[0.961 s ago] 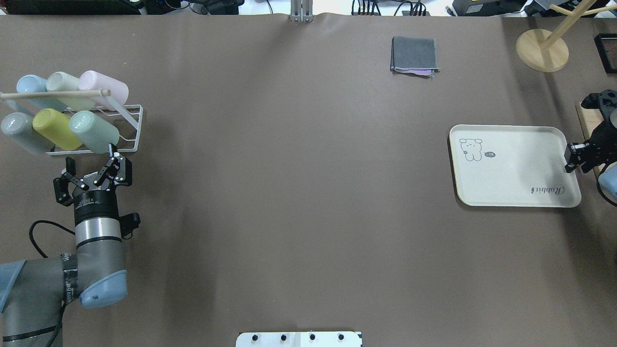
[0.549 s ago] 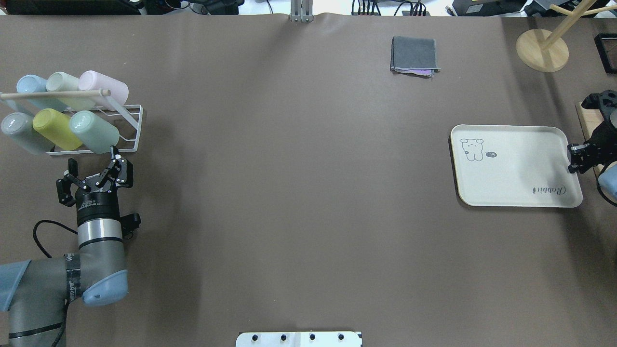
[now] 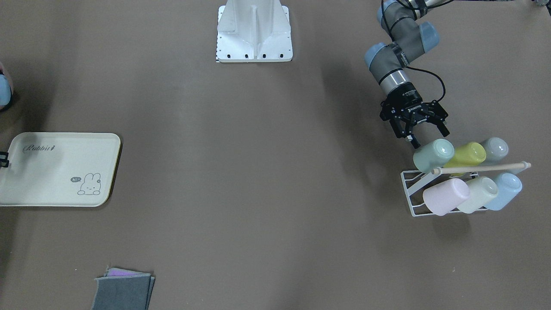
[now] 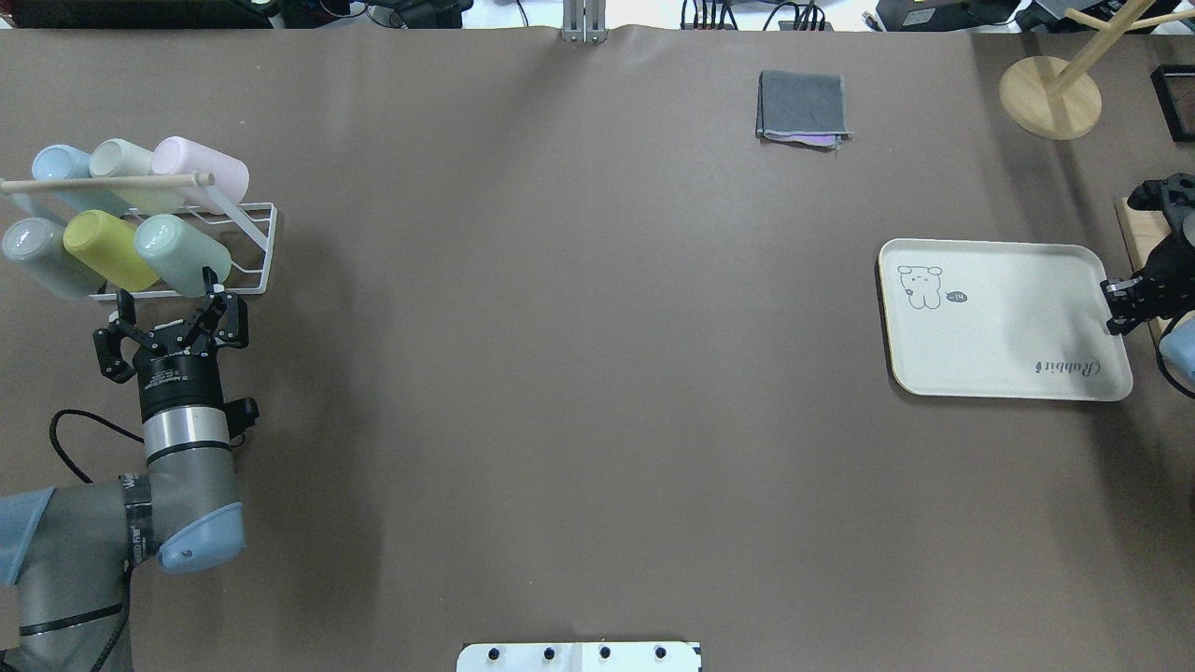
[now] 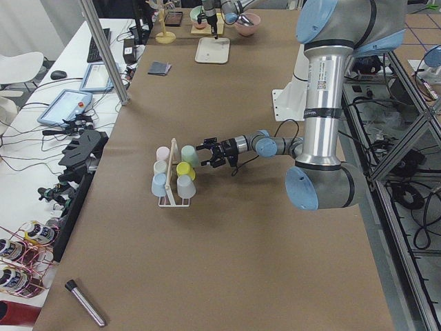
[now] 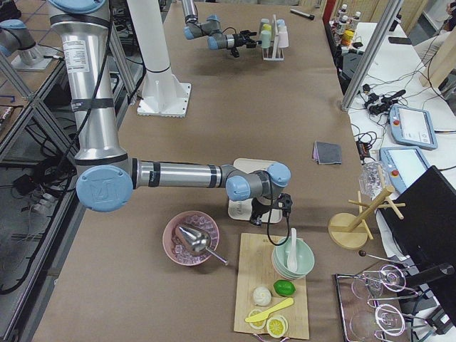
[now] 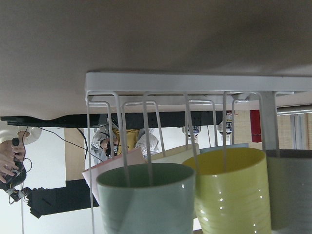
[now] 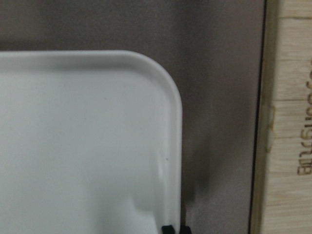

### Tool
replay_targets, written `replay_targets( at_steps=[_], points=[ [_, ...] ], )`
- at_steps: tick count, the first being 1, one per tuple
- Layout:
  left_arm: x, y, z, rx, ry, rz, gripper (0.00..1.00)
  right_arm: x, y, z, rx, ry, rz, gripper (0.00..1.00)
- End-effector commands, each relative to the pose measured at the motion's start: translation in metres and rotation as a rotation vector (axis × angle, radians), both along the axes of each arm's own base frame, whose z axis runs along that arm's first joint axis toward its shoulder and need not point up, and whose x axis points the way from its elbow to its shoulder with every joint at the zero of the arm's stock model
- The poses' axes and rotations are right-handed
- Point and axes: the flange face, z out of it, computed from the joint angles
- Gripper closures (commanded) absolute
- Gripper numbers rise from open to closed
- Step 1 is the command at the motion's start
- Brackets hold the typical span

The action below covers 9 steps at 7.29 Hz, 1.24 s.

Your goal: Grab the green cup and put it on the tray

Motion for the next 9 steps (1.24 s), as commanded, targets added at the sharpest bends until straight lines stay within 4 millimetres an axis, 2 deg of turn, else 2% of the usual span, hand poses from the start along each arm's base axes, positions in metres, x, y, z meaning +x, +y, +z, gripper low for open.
replay_targets(
  at_steps=[1,2,3,4,7,9],
  points=[
    [0.016,-0.009,-0.001,-0.008,-0.013,-0.003,0.02,0.001,-0.001,-0.002,0.005,-0.003,0.001,1.00],
    [0.021,-0.014,-0.009,-0.009,-0.013,-0.004,0.02,0.001,0.000,-0.001,0.003,-0.004,0.001,1.00],
    [0.023,-0.016,-0.006,-0.010,-0.021,-0.007,0.02,0.005,-0.001,-0.002,0.005,-0.008,0.007,1.00],
    [0.021,-0.020,-0.005,-0.008,-0.026,-0.015,0.02,0.018,-0.006,-0.006,0.010,-0.026,0.029,1.00],
    [0.011,-0.031,-0.001,-0.013,-0.029,-0.039,0.02,0.044,-0.011,-0.025,-0.008,-0.146,0.072,1.00],
    [0.017,-0.033,0.004,-0.013,-0.012,-0.038,0.03,0.055,-0.014,-0.045,0.009,-0.203,0.088,1.00]
  ],
)
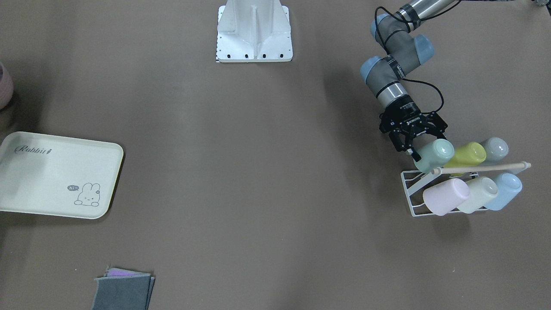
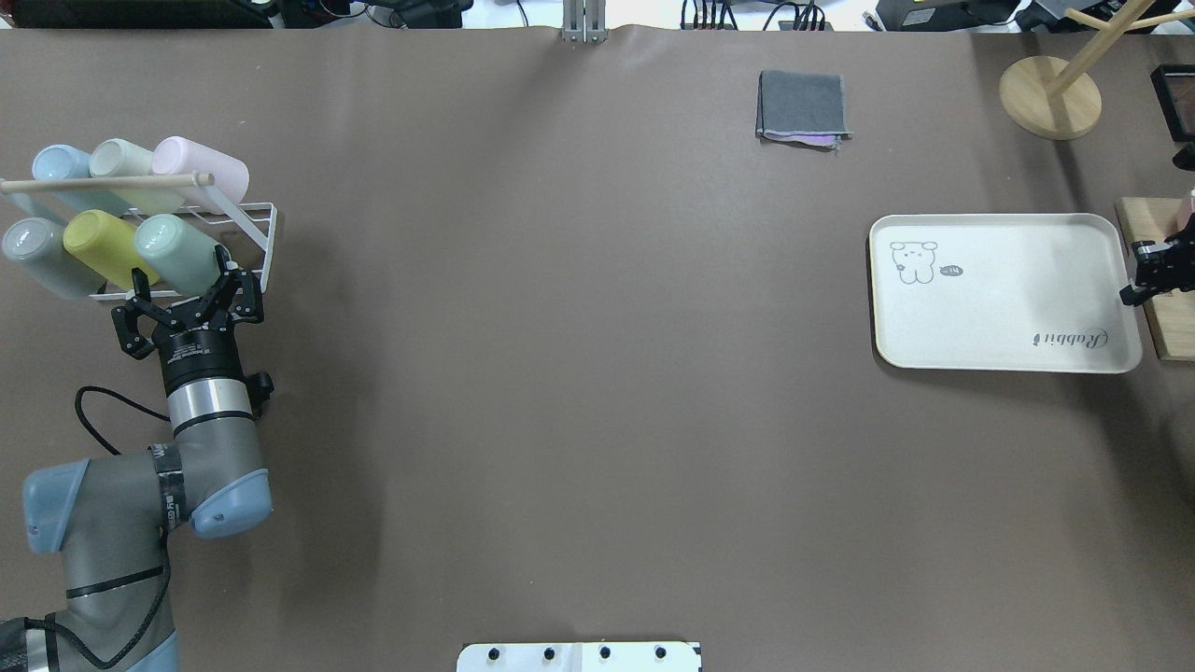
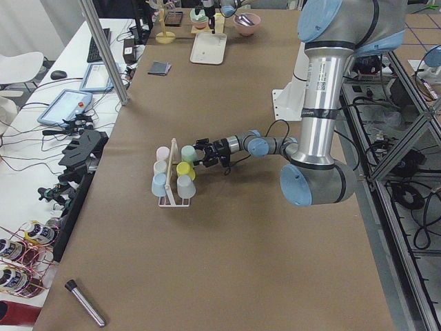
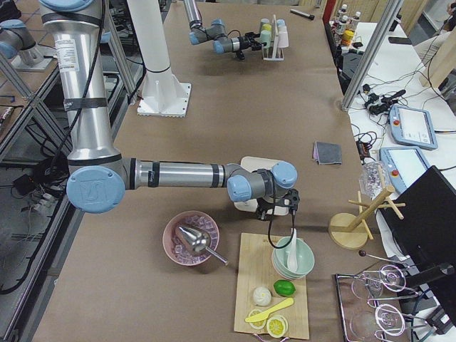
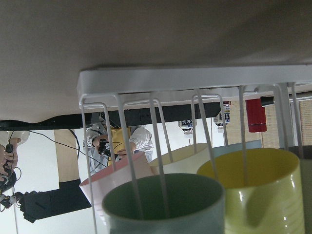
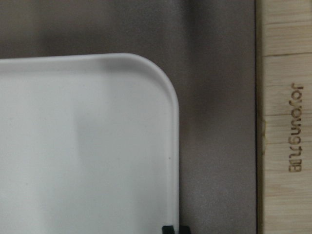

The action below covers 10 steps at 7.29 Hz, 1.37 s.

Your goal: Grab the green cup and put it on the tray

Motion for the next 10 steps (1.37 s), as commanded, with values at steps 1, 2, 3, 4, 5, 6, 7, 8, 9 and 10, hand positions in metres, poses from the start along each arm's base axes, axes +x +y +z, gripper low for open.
replay_targets(
  at_steps=[1,2,3,4,5,6,7,8,9,10],
  points=[
    [0.001,-0.007,0.004,-0.002,0.003,-0.011,0.03,0.010,-0.002,-0.021,0.021,-0.053,0.016,1.00],
    [0.002,-0.009,0.002,0.000,0.007,-0.014,0.03,0.014,0.000,-0.024,0.026,-0.077,0.020,1.00],
    [-0.001,-0.012,0.002,0.001,0.009,-0.022,0.03,0.020,0.004,-0.024,0.051,-0.107,0.024,1.00],
    [-0.002,-0.015,0.000,0.001,0.010,-0.026,0.03,0.024,0.009,-0.020,0.058,-0.126,0.026,1.00],
    [-0.002,-0.017,0.000,0.002,0.011,-0.029,0.06,0.025,0.009,-0.024,0.063,-0.146,0.026,1.00],
    [0.002,-0.018,-0.002,0.001,0.015,-0.029,0.21,0.023,0.004,-0.033,0.064,-0.173,0.023,1.00],
    [0.005,-0.024,-0.005,0.001,0.018,-0.036,0.32,0.019,-0.007,-0.049,0.079,-0.179,0.027,1.00],
    [0.010,-0.027,-0.008,0.002,0.020,-0.038,0.43,0.004,-0.023,-0.070,0.074,-0.186,0.033,1.00],
    [0.008,-0.029,-0.009,0.002,0.021,-0.042,0.54,-0.017,-0.038,-0.098,0.074,-0.197,0.032,1.00],
    [0.007,-0.029,-0.012,0.004,0.025,-0.043,0.58,-0.043,-0.046,-0.121,0.088,-0.209,0.003,1.00]
  ],
)
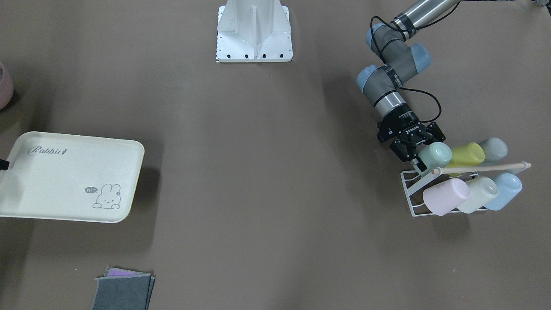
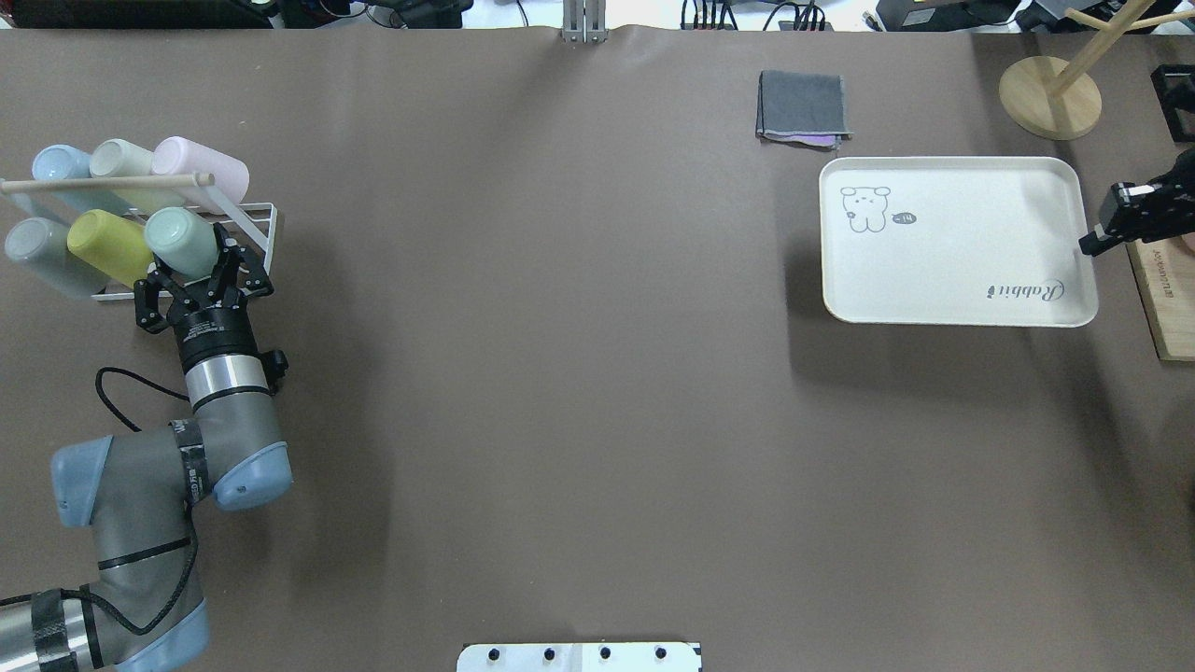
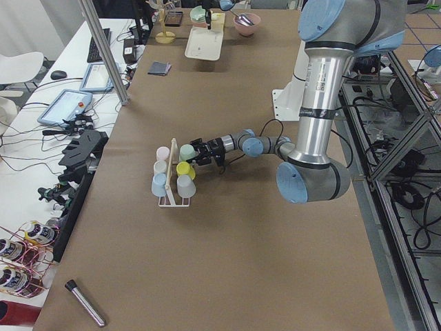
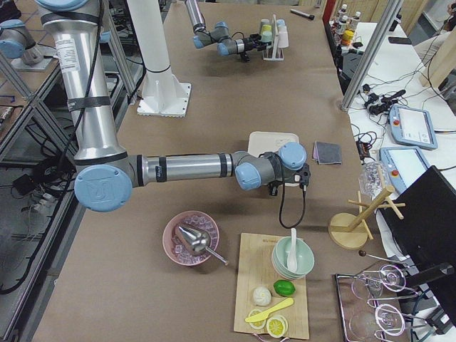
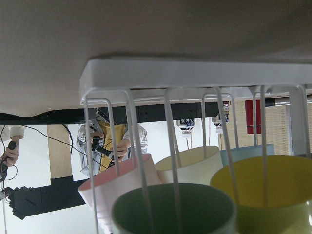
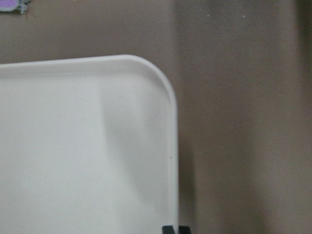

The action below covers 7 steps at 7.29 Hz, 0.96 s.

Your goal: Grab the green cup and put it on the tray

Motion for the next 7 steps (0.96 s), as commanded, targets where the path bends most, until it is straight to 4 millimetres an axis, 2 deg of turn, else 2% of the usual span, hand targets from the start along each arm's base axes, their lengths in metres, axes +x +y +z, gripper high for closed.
replay_targets(
  at_steps=[1,2,4,7],
  points=[
    [-0.007,-0.004,-0.017,0.001,-0.007,0.005,0.59,-0.058,-0.017,-0.051,0.019,-0.024,-0.049,1.00],
    [-0.015,-0.005,-0.033,0.009,-0.008,0.026,0.60,-0.089,-0.020,-0.077,0.027,-0.035,-0.075,1.00],
    [-0.029,0.001,-0.042,0.024,0.020,0.101,0.63,-0.135,-0.022,-0.126,0.010,-0.057,-0.092,1.00],
    [-0.072,0.022,-0.062,0.070,0.047,0.138,0.67,-0.206,-0.008,-0.196,0.006,-0.089,-0.115,1.00]
  ],
)
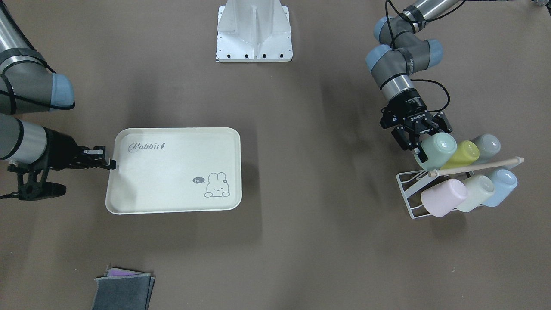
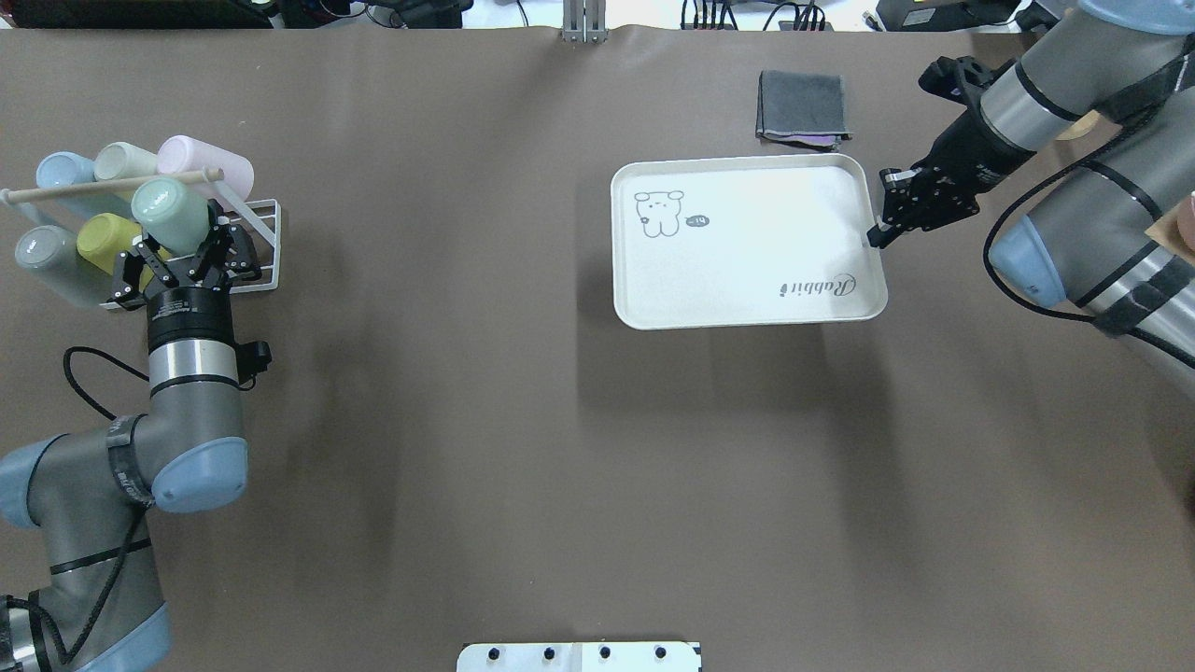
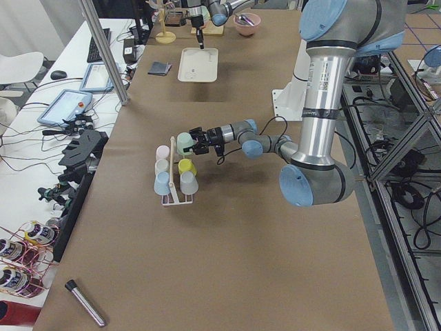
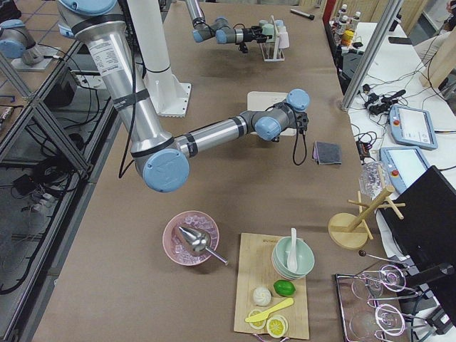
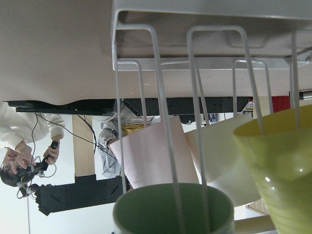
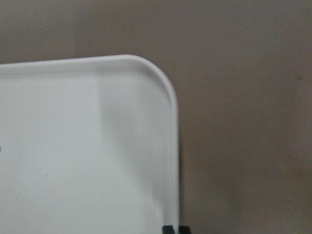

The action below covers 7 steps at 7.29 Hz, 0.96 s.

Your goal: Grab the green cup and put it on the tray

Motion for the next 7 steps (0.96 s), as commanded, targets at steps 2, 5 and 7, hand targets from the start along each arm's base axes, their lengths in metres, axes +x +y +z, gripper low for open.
replay_targets(
  at_steps=[2,5,7],
  points=[
    [-0.051,0.022,-0.034,0.071,0.065,0.036,0.69,-0.086,0.047,-0.055,0.006,-0.058,0.021,1.00],
    [-0.088,0.025,-0.068,0.187,0.136,0.047,0.75,-0.168,0.089,-0.091,0.060,-0.033,0.033,1.00],
    [-0.080,0.015,-0.102,0.232,0.308,0.091,0.88,-0.217,0.124,-0.117,0.051,-0.034,0.034,1.00]
  ],
)
